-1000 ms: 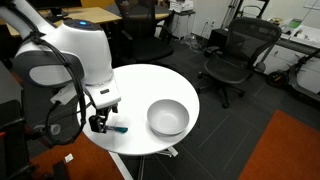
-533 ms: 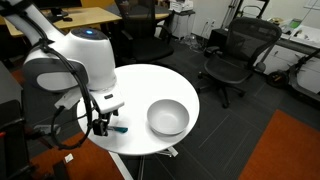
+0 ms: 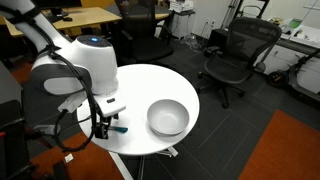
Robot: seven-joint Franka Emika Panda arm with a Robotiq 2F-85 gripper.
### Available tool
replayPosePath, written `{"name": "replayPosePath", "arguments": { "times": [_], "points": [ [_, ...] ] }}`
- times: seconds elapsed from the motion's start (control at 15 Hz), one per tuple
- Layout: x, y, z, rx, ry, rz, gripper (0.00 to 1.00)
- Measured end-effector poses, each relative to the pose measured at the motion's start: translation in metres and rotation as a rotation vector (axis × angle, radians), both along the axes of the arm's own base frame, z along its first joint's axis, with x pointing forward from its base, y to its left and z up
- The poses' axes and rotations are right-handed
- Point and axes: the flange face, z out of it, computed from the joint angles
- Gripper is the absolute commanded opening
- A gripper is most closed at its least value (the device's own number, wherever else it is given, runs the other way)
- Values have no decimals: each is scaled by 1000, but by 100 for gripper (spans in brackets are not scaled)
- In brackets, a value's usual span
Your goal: Put the pen in the grey bowl
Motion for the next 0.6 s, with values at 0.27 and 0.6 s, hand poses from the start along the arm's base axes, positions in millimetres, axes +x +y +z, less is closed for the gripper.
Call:
{"name": "replayPosePath", "arguments": {
  "times": [0.27, 0.6],
  "points": [
    [0, -1, -6, 2, 5, -9, 61],
    [1, -1, -8, 2, 0, -14, 21]
  ]
}}
